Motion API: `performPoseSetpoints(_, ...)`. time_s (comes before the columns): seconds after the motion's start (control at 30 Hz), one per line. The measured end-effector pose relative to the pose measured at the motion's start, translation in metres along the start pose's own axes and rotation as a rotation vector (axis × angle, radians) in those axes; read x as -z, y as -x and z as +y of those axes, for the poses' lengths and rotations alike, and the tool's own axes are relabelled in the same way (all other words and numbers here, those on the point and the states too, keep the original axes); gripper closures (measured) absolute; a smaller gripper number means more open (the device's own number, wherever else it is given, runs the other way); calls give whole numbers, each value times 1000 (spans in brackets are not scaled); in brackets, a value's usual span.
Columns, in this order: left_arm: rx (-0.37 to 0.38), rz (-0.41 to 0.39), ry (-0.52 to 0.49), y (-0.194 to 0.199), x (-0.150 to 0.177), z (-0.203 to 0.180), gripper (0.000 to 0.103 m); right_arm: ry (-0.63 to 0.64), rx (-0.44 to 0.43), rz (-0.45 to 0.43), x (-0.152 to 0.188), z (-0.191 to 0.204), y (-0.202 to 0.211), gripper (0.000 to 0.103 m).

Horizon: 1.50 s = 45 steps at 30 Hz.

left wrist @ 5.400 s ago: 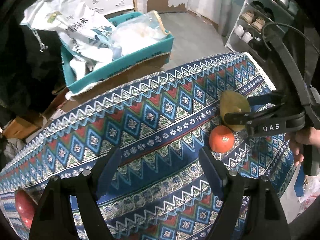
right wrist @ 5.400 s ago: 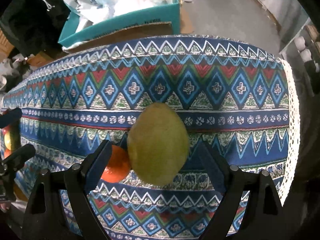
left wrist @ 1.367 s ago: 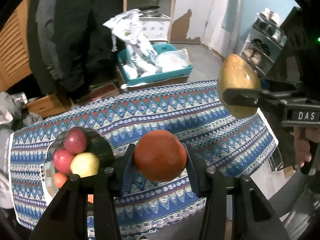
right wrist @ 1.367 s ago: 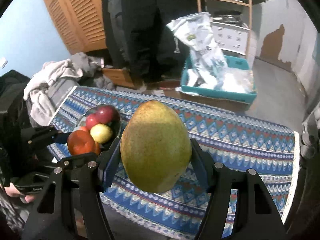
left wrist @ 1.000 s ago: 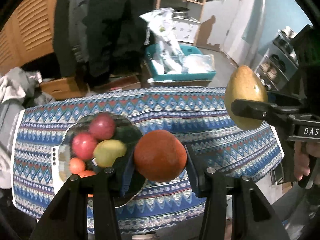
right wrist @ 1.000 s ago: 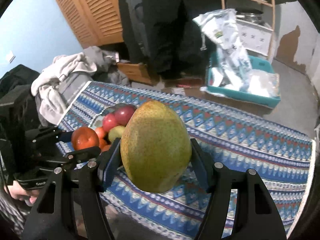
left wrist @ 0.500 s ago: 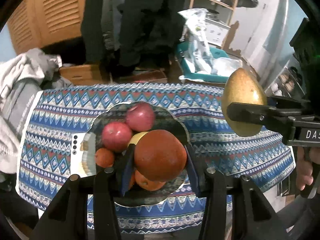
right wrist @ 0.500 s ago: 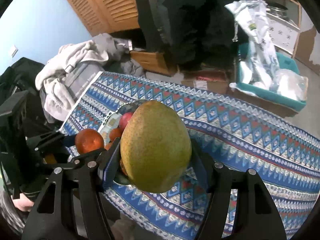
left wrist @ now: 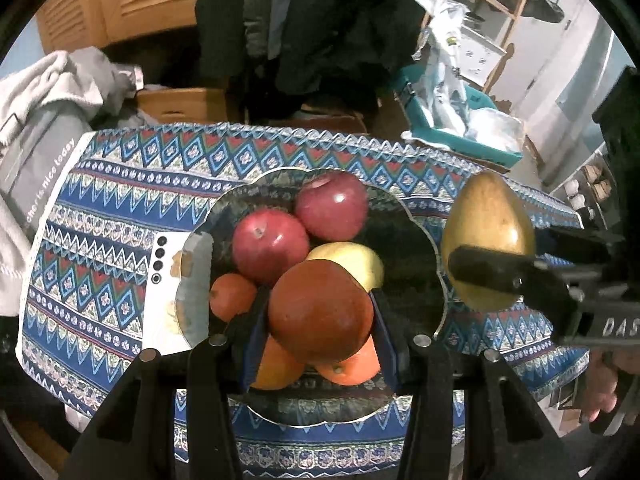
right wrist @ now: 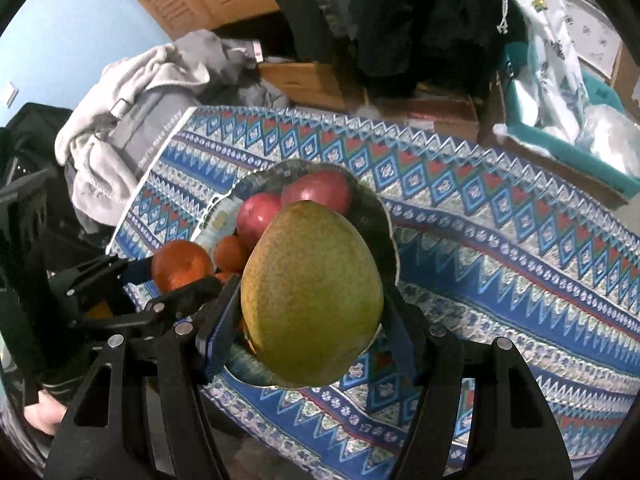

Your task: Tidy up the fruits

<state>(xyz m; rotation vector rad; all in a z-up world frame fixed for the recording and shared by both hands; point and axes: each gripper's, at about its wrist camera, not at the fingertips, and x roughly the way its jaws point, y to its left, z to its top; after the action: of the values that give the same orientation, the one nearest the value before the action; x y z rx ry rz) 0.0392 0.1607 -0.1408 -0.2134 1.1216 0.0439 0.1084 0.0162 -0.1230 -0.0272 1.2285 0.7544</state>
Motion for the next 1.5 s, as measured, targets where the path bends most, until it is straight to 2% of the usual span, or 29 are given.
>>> performPoseSetpoints(0.37, 19, 69, 75, -25, 4, 17, 54, -46, -22, 63, 10, -6, -29, 36)
performPoseSetpoints(0.8, 18, 100, 68, -34, 8, 14, 54, -97, -47, 110, 16, -15, -47, 36)
performPoseSetpoints(0.97, 18, 99, 55, -33, 7, 8, 44, -95, -75, 79, 9, -13, -35, 36)
performPoseSetpoints(1.07, 15, 106, 49, -31, 10, 6, 44, -91, -67, 66, 7, -11, -28, 36)
performPoseSetpoints(1.23, 13, 99, 45, -18, 13, 4, 43, -33, -4, 34, 6, -3, -11, 36)
performPoseSetpoints(1.37, 4, 56, 24, 4, 12, -3, 33, 14, 42, -10, 4, 2, 10, 35)
performPoseSetpoints(1.5, -14, 19, -11, 23, 13, -11, 29, 43, 80, -57, 3, 7, 32, 31)
